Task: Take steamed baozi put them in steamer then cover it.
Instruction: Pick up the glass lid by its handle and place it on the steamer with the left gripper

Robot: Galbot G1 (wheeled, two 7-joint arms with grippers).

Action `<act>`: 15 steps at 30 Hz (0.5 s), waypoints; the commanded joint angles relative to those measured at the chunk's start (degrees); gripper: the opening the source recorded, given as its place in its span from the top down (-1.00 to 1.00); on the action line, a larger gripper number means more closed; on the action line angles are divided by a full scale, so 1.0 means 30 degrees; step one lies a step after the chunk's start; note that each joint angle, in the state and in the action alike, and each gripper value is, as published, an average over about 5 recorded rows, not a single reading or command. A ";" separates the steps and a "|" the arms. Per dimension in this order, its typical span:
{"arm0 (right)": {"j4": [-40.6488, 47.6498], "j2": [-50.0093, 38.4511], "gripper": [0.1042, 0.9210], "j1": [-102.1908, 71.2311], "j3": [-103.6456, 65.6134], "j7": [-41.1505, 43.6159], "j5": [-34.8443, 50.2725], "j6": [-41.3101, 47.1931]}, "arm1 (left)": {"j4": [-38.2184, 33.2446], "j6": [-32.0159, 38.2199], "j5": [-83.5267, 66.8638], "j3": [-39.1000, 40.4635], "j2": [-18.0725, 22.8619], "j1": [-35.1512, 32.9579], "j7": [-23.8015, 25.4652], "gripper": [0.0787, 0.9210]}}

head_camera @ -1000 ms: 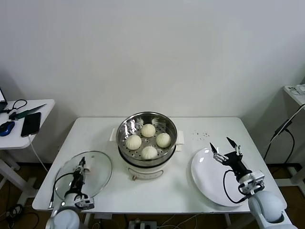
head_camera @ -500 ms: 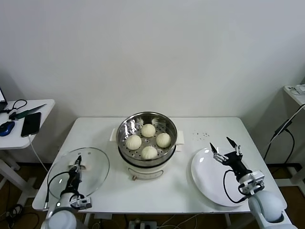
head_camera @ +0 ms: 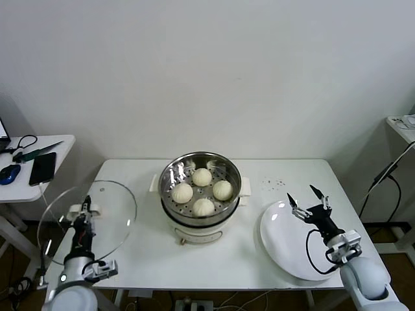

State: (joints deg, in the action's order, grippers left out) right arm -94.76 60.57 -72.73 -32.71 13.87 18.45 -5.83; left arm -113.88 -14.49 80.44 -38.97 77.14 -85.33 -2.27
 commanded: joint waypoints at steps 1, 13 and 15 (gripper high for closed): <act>0.0234 -0.0165 -0.76 0.0191 0.0114 0.0004 -0.0194 -0.0006 | -0.4427 -0.5987 -0.0528 0.3816 -0.4181 0.0536 0.1376 0.83; 0.0779 -0.0195 -0.76 0.0595 0.0252 -0.0012 -0.0518 0.0037 | -0.2651 -0.9128 0.1398 1.2985 -0.4268 0.7954 0.6626 0.83; 0.0858 -0.0162 -0.76 0.0614 0.0231 -0.0009 -0.0576 0.0020 | -0.2048 -0.9341 0.1971 1.3963 -0.3759 0.9162 0.7313 0.83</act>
State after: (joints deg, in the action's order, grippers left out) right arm -92.76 60.01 -71.13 -32.02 13.89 17.12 -5.79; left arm -122.17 -32.75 80.39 -19.55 66.07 -76.02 6.89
